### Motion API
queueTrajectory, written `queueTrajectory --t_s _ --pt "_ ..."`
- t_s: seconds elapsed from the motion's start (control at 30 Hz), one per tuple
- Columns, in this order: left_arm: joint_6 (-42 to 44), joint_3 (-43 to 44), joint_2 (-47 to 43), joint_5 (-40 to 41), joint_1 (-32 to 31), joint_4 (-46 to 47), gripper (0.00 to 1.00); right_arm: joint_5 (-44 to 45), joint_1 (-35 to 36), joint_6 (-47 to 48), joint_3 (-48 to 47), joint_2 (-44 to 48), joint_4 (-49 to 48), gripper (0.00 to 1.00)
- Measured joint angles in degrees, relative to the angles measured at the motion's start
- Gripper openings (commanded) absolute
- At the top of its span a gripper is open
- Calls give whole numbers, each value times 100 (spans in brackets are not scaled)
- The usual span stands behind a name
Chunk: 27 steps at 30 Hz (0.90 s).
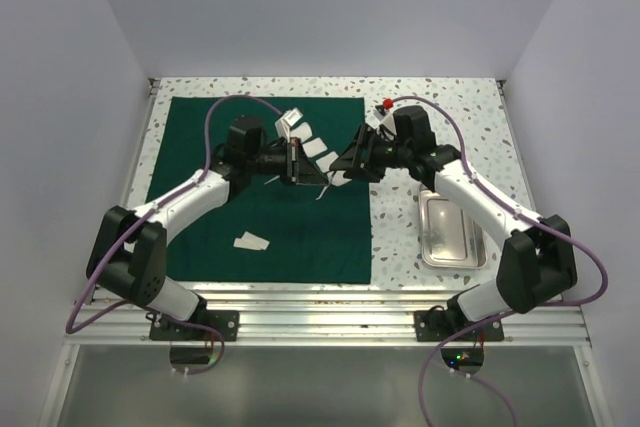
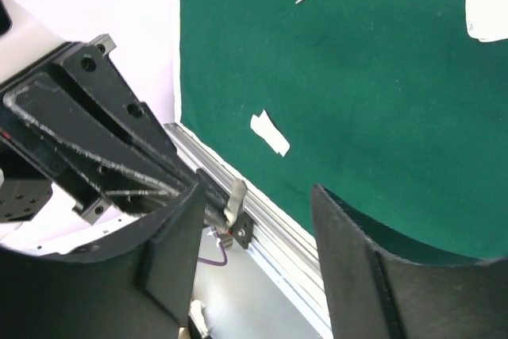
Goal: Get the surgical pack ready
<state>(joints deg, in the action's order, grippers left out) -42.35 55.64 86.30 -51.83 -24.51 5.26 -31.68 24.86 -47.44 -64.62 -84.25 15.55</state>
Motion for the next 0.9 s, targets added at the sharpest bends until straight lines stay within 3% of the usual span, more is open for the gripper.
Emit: queueTrajectory --t_s 0.1,0.23,0.37,0.4,0.43,0.53,0.6,0.77,0.9 --pt "-31 0 2 -13 -76 59 0 0 17 -31 4 -20 -15 54" --pt "-61 0 4 -28 -157 133 0 0 26 -55 4 -85 -20 38" --pt "-59 0 31 -24 -188 155 3 -74 28 -105 4 -170 -37 0" --pt "-57 0 57 -24 -190 140 11 -90 28 -116 4 -179 -59 0" --pt "-44 2 96 -22 -201 140 26 -87 28 -118 -7 -186 -37 0" --pt "131 122 186 94 -210 -85 36 68 26 188 -120 -258 481 0" --pt "415 337 232 328 -210 -485 49 463 22 531 -352 -350 1110 0" --pt "1266 1021 247 1285 -190 -1716 50 2033 -63 1480 -1314 -627 3082 0" --pt "1821 1257 304 2170 -177 -2433 48 3471 -267 1980 -1453 -671 4291 0"
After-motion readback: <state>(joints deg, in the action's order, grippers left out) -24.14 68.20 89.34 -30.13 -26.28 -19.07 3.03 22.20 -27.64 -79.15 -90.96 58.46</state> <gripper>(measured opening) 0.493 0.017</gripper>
